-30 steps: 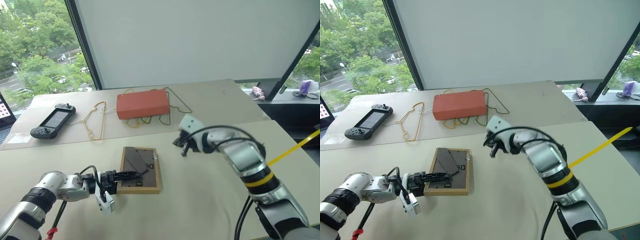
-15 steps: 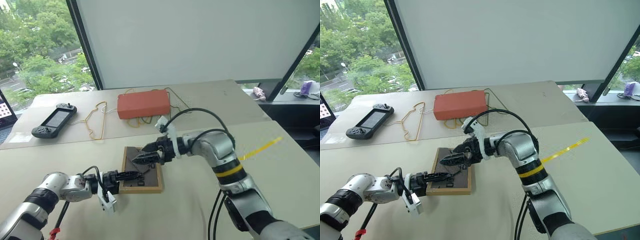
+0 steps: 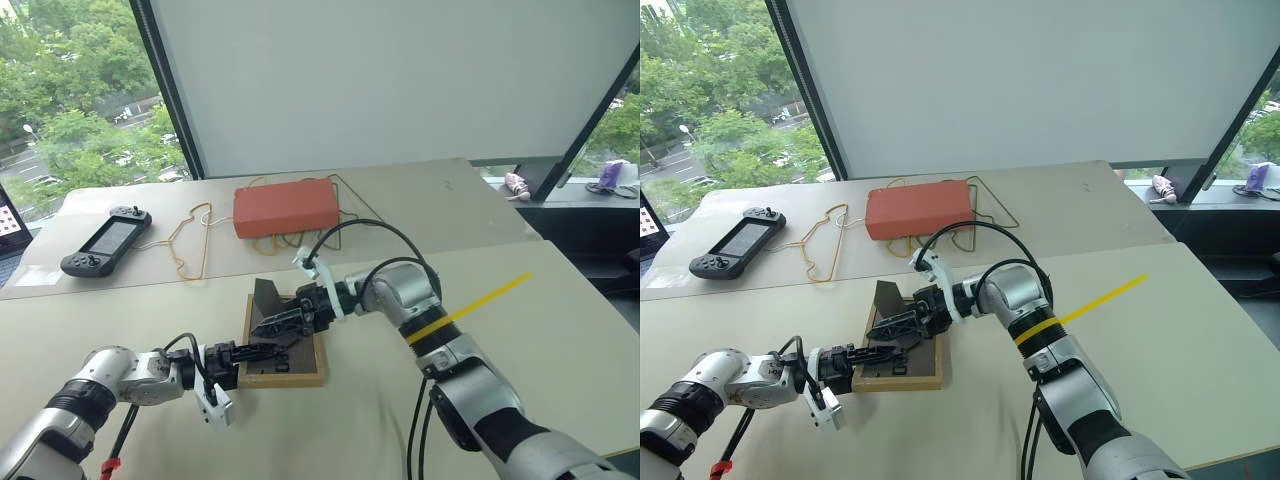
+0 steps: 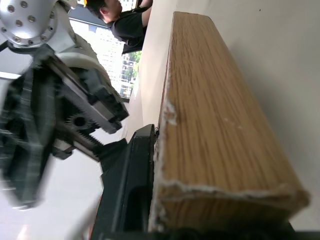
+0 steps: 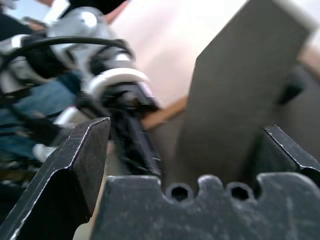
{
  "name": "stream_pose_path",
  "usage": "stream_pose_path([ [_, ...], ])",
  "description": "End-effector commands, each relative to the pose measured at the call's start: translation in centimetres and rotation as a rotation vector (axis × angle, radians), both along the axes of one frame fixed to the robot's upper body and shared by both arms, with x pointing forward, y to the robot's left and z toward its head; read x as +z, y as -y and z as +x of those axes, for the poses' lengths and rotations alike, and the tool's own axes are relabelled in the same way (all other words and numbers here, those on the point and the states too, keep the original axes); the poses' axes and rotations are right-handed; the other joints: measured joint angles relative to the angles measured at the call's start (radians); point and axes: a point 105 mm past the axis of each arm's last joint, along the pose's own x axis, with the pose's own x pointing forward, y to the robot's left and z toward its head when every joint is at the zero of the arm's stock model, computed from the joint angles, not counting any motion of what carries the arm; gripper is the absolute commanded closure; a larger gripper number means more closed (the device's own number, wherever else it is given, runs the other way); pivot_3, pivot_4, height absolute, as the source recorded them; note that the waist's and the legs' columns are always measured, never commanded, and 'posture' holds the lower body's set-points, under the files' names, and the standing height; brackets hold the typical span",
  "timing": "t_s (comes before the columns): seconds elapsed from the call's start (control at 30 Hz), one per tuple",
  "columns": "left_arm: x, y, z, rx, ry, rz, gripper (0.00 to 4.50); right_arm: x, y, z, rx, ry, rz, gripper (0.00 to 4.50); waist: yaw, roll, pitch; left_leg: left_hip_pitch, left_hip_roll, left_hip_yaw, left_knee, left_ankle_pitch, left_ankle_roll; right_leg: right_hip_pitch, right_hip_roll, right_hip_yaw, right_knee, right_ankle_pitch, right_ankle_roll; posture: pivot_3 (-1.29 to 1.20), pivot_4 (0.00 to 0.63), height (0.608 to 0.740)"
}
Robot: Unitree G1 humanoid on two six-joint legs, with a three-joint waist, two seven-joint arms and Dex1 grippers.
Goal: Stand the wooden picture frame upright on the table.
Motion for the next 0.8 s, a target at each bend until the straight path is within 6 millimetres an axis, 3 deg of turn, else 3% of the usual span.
stream_pose_path([
  [0.03,-1.9,0.0,-1.0,-0.023,-0.063,0.069,3.62,3.4,-0.1,-0.1,0.008,0.009,0.134,0.06,0.0,0.0,0.0,0.0,0.0,0.0,0.0,0.0,0.0,0.0,0.0,0.0,0.0,0.0,0.0,0.0,0.15,0.74],
  [0.33,-1.9,0.1,-0.9,-0.017,-0.067,0.067,3.62,4.4,2.9,0.3,-0.069,0.056,0.177,0.06,0.0,0.0,0.0,-0.007,0.0,0.0,0.0,0.0,-0.001,-0.008,0.0,0.0,0.001,0.0,0.0,0.0,0.15,0.74],
  [0.63,-1.9,0.1,-0.9,-0.016,-0.069,0.067,3.62,2.3,5.0,-0.7,-0.127,0.064,0.108,0.06,-0.002,0.0,0.0,-0.008,0.0,0.0,0.001,0.001,-0.001,-0.01,0.0,0.0,0.002,0.001,-0.001,0.0,0.15,0.74],
  [0.73,-1.7,0.2,-0.8,-0.015,-0.065,0.064,3.62,-0.3,9.5,1.8,-0.305,0.277,-0.089,0.06,0.003,0.0,0.0,-0.008,0.0,0.0,0.001,0.001,-0.001,-0.01,0.0,0.0,0.003,0.001,-0.001,0.0,0.15,0.74],
  [0.8,-1.6,0.1,-0.8,-0.015,-0.064,0.062,3.62,-0.6,11.9,2.4,-0.359,0.426,-0.145,0.06,0.009,-0.001,0.0,-0.009,-0.001,0.0,0.002,0.001,-0.001,-0.009,-0.001,0.0,0.001,0.001,-0.001,0.0,0.15,0.74],
])
